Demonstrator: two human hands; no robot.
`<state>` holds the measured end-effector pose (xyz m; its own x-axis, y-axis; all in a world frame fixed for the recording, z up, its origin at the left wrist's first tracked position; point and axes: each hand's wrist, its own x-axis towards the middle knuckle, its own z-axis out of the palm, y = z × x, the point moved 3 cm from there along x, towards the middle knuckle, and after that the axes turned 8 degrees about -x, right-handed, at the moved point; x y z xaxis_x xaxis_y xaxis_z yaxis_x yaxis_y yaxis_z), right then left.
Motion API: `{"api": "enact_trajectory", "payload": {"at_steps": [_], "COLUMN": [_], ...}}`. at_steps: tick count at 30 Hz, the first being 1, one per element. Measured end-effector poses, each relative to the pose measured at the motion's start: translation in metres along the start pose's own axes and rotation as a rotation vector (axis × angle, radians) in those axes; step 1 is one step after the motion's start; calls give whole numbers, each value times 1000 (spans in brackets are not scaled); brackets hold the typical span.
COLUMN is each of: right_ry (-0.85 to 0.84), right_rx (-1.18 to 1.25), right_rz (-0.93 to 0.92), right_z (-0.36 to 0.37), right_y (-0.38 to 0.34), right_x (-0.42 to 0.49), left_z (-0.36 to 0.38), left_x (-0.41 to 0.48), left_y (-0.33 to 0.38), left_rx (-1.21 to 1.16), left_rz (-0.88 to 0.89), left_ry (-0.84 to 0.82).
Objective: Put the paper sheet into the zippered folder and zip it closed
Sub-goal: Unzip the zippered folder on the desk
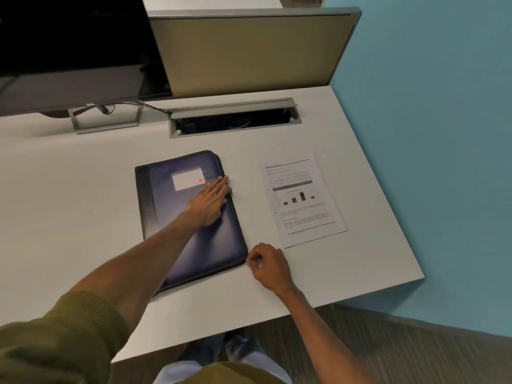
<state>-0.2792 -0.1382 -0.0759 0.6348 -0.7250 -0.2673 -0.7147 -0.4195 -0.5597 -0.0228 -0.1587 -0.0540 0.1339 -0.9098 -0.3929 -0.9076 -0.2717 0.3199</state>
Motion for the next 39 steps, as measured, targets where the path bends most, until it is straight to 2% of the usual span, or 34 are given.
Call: {"api": "enact_trajectory", "payload": {"at_steps": [4,9,13,17,21,26,32,39], "right_ry": [49,23,-14,28,33,50,-46,-92], "right_rx": [20,-18,72,108,72,124,238,494], "right_rz": [4,-16,66,164,136,146,218,383], "right_z": [9,9,0,-13,-19,-19,-18,-20], "right_y": [-6,-8,-9,-12,-21,-25,-25,-34], "right_x": [-16,-22,-16,2,11,8,2,-15], "left_z": [0,10,45,87,123,151,160,151], "left_x": [-5,-23,-60,-104,-143,-175,-183,-182], "left_y": [6,32,59,76,87,95,108,117], "left_rx": [-9,-128,-248,-358,-379,-365,-658,-758], "left_rz": [-43,-96,-110,-130,-134,-250,-461,-572], "left_ry": [36,173,274,336,430,521,582,602]}}
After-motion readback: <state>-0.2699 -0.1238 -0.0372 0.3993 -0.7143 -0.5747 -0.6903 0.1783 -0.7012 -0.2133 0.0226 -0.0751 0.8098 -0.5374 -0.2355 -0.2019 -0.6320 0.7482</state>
